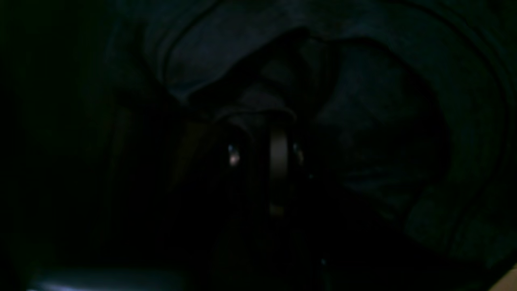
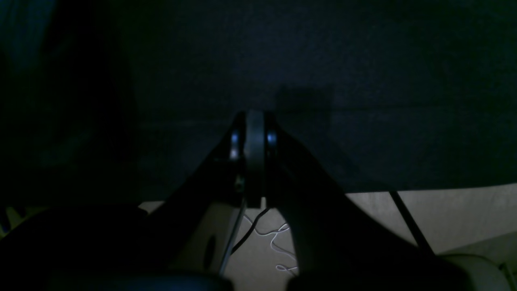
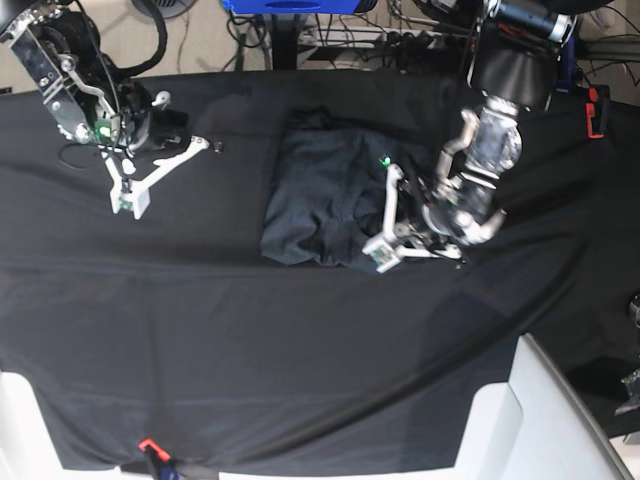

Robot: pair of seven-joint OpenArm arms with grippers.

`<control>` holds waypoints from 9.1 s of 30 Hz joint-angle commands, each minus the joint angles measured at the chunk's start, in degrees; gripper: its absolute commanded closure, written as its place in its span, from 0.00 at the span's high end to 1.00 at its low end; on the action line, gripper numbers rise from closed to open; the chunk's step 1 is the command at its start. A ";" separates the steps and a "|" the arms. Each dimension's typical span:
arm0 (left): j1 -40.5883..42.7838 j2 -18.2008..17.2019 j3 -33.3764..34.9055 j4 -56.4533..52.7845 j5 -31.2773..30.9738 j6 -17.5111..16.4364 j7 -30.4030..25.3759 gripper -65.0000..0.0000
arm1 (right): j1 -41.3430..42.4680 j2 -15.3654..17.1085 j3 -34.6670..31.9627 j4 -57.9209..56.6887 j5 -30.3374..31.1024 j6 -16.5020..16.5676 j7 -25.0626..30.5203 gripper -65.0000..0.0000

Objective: Fold the T-shirt properly
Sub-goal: 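Press the left gripper onto the shirt's side and push it inward, then tuck the shirt's side edge under with the left gripper, then withdraw the left gripper to its rest spot beside the shirt, then press the right gripper along the shirt's side edge, tucking it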

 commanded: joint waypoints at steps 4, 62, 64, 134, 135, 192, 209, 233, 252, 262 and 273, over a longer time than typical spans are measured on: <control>0.90 -1.90 5.65 6.14 0.94 -0.24 1.13 0.00 | 0.81 0.36 0.50 0.37 -0.06 0.05 0.49 0.00; -19.14 -0.14 43.28 10.18 0.41 -3.49 -6.96 0.00 | 3.18 -0.61 7.44 -8.07 0.03 0.05 0.57 0.00; -19.49 0.39 43.28 9.13 0.41 -3.49 -6.96 0.00 | 3.18 -0.61 7.62 -8.07 0.11 0.05 0.57 0.00; -23.71 3.02 34.22 2.53 0.94 -3.31 -4.14 0.73 | 2.39 -2.11 7.00 -7.63 -0.06 0.05 0.57 0.00; -23.71 3.02 34.22 2.53 0.94 -3.31 -4.23 0.73 | 2.39 -2.11 7.00 -7.63 -0.06 0.05 0.57 0.00; 33.87 1.53 -55.89 24.69 -22.27 -3.49 -4.50 0.00 | 19.45 -15.20 12.37 1.95 3.54 8.10 -14.99 0.30; 33.78 1.18 -55.89 24.60 -22.27 -3.49 -4.50 0.00 | 18.48 -15.38 12.28 -3.50 3.63 13.90 -5.23 0.44; 33.78 1.18 -55.97 22.93 -22.27 -3.49 -4.50 0.00 | 27.71 -10.28 -7.15 -23.90 3.37 22.43 5.76 0.42; 33.78 1.18 -55.97 23.02 -22.27 -3.49 -4.50 0.00 | 27.36 -11.86 -7.24 -27.59 -9.73 22.43 5.67 0.55; 33.78 1.18 -55.97 23.02 -22.27 -3.49 -4.50 0.00 | 27.36 -12.57 -7.24 -30.05 -9.82 22.43 5.76 0.33; 33.78 1.18 -55.97 23.02 -22.27 -3.49 -4.50 0.00 | 27.45 -12.57 -7.24 -31.99 -9.82 22.43 7.70 0.33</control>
